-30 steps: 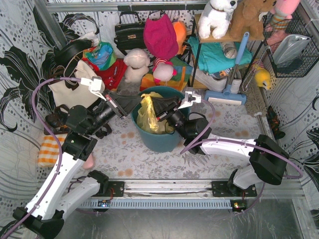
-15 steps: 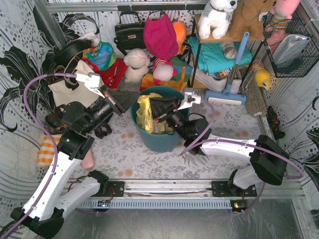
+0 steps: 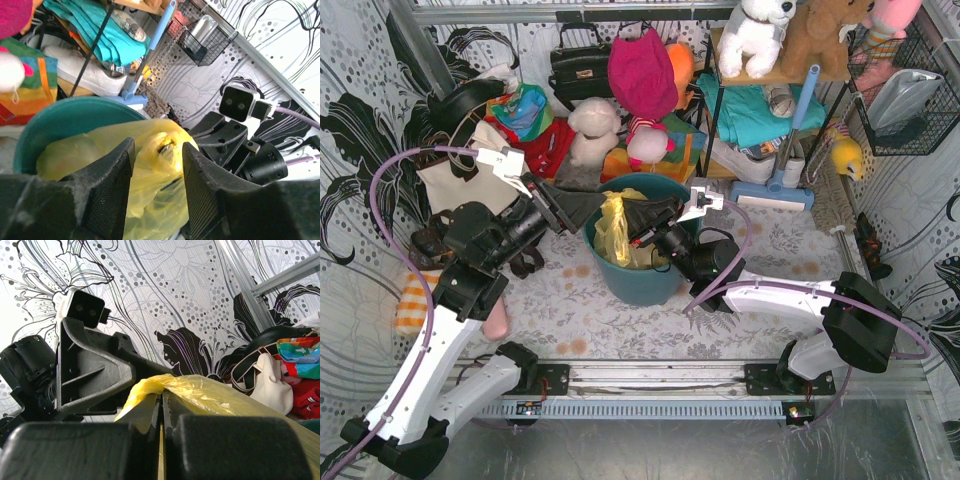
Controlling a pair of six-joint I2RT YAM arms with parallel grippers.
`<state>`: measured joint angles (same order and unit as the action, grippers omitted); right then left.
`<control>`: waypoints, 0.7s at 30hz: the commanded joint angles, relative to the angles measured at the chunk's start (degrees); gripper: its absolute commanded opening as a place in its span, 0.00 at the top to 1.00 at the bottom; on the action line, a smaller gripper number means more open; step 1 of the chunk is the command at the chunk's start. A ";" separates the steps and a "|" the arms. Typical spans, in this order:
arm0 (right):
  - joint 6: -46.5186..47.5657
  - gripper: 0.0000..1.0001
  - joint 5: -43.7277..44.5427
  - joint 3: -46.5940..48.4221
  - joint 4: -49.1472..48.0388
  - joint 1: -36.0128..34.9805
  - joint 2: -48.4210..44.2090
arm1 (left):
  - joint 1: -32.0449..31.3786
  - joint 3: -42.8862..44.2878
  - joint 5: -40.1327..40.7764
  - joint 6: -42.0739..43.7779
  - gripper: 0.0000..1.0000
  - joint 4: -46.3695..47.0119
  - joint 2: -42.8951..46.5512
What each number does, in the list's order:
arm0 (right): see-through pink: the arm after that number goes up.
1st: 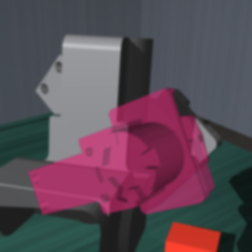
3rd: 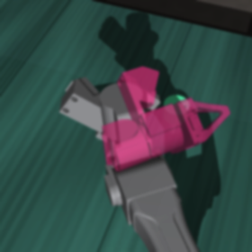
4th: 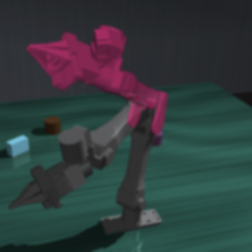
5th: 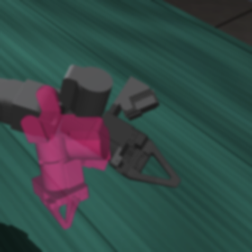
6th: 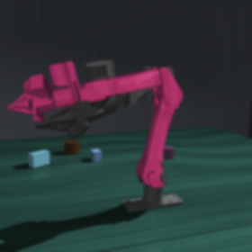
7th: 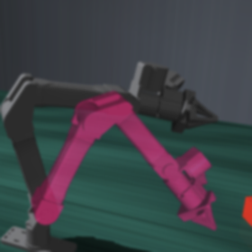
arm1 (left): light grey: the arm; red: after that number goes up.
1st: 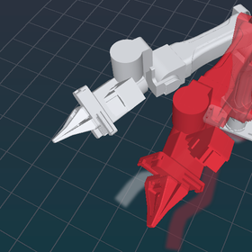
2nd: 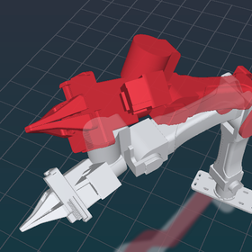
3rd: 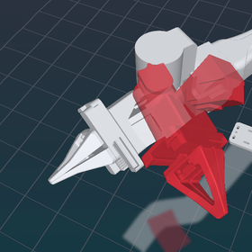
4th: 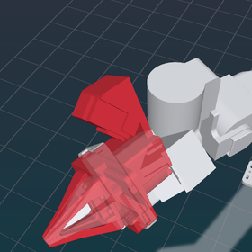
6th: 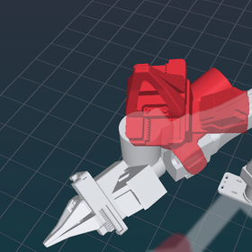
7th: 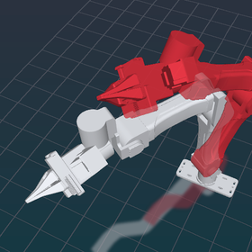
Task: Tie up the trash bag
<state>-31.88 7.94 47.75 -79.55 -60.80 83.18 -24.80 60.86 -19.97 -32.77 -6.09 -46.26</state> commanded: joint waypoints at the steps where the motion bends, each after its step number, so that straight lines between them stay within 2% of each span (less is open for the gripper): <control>1: 0.70 1.00 -0.27 0.83 -2.79 -0.20 -1.19 | -0.25 -2.05 -3.72 -3.68 0.47 1.84 2.22; 4: 0.74 1.00 -0.73 1.07 -2.69 -0.21 -1.17 | -0.21 -3.48 -4.22 -4.81 0.45 2.32 2.60; 7: 0.51 1.00 -0.97 1.27 -2.70 -0.23 -1.01 | -0.19 -5.53 -5.03 -6.51 0.48 5.37 2.68; 9: 0.38 1.00 -1.12 1.28 -2.64 -0.23 -1.00 | -0.23 -6.10 -5.26 -7.17 0.56 6.95 2.63; 12: 0.49 1.00 -1.20 1.44 -2.25 -0.21 -1.15 | -0.25 -5.54 -5.09 -6.65 0.72 7.43 2.29; 16: 0.52 0.94 -1.18 1.31 -2.11 -0.22 -1.24 | -0.23 -4.30 -3.67 -4.45 0.91 7.04 1.95; 21: 0.36 0.89 -0.96 1.09 -2.27 -0.27 -1.08 | -0.24 0.17 -0.12 1.49 0.96 2.65 1.23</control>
<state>-31.86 8.40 47.77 -79.37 -60.66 83.18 -24.84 56.25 -23.59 -37.06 -3.64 -44.60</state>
